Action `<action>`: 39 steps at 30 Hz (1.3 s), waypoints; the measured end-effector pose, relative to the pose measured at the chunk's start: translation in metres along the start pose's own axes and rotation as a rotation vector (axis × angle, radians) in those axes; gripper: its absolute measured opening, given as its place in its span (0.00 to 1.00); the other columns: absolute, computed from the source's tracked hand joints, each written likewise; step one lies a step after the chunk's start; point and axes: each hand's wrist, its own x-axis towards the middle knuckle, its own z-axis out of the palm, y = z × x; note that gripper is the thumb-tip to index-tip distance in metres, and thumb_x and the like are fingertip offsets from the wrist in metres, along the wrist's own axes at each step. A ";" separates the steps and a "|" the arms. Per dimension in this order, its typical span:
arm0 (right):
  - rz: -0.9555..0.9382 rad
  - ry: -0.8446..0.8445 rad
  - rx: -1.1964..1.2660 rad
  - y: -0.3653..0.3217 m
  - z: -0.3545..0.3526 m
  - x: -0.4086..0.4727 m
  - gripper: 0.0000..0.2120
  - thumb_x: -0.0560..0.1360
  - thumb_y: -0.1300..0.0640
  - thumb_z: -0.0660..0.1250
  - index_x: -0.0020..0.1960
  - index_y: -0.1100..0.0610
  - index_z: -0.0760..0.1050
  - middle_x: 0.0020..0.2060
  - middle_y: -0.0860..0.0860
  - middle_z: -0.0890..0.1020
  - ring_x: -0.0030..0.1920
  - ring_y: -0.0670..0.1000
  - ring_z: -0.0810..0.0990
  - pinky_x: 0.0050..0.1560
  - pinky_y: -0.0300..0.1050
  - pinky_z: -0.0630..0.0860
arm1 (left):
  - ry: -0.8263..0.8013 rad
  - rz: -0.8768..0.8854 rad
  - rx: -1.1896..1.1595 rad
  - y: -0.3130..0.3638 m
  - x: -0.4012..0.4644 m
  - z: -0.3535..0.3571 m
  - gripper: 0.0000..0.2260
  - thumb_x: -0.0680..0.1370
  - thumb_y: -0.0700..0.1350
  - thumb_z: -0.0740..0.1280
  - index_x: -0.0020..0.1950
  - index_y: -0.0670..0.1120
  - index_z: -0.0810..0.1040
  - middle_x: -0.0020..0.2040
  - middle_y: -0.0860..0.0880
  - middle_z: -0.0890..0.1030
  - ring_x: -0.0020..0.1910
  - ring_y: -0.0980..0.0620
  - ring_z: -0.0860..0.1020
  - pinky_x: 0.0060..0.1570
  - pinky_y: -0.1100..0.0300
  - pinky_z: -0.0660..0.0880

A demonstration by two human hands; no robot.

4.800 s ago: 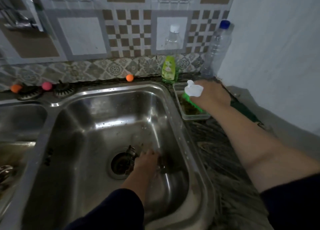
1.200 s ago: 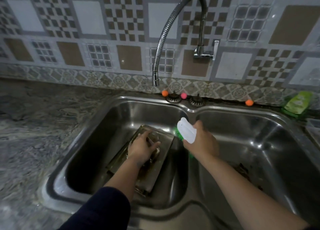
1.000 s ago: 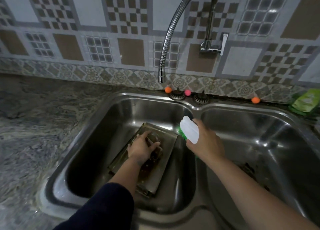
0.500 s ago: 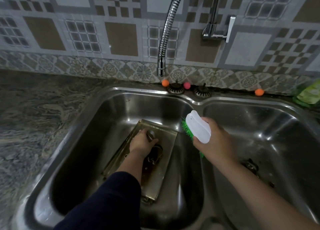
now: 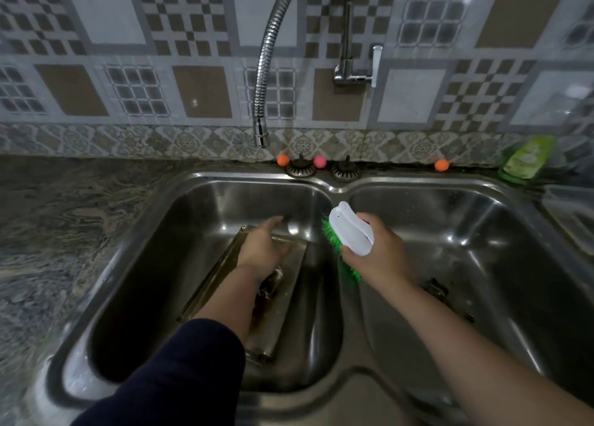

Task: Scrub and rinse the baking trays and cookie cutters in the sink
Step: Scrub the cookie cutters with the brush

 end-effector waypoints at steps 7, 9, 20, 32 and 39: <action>0.090 0.085 -0.004 0.041 -0.068 -0.010 0.29 0.68 0.48 0.71 0.66 0.40 0.66 0.56 0.44 0.77 0.51 0.49 0.75 0.46 0.46 0.74 | -0.035 0.237 0.079 0.087 -0.001 0.047 0.26 0.73 0.48 0.73 0.70 0.48 0.72 0.66 0.48 0.76 0.65 0.47 0.74 0.65 0.56 0.69; 0.122 0.101 -0.038 0.060 -0.093 -0.010 0.29 0.68 0.47 0.71 0.67 0.40 0.65 0.58 0.45 0.77 0.53 0.50 0.76 0.48 0.46 0.74 | -0.066 0.267 0.091 0.108 -0.004 0.069 0.26 0.74 0.48 0.72 0.70 0.48 0.71 0.66 0.47 0.76 0.64 0.47 0.74 0.64 0.56 0.70; 0.144 0.267 -0.147 0.165 -0.248 0.019 0.31 0.69 0.50 0.73 0.70 0.49 0.70 0.62 0.54 0.78 0.62 0.56 0.76 0.57 0.47 0.71 | -0.445 0.149 0.171 0.168 -0.047 0.234 0.29 0.71 0.54 0.73 0.71 0.53 0.70 0.66 0.48 0.75 0.63 0.47 0.75 0.63 0.51 0.73; 0.304 0.187 -0.293 0.235 -0.300 0.094 0.24 0.73 0.42 0.64 0.68 0.47 0.71 0.64 0.53 0.77 0.62 0.59 0.75 0.56 0.50 0.73 | -0.753 0.004 0.541 0.173 -0.053 0.317 0.47 0.70 0.49 0.76 0.79 0.48 0.49 0.77 0.42 0.38 0.73 0.34 0.60 0.69 0.47 0.66; 0.301 0.120 -0.336 0.252 -0.291 0.112 0.20 0.74 0.48 0.65 0.65 0.48 0.72 0.61 0.54 0.78 0.59 0.60 0.76 0.47 0.47 0.69 | -0.634 0.083 0.494 0.176 -0.033 0.338 0.33 0.71 0.44 0.75 0.73 0.48 0.65 0.73 0.43 0.54 0.61 0.37 0.72 0.62 0.49 0.72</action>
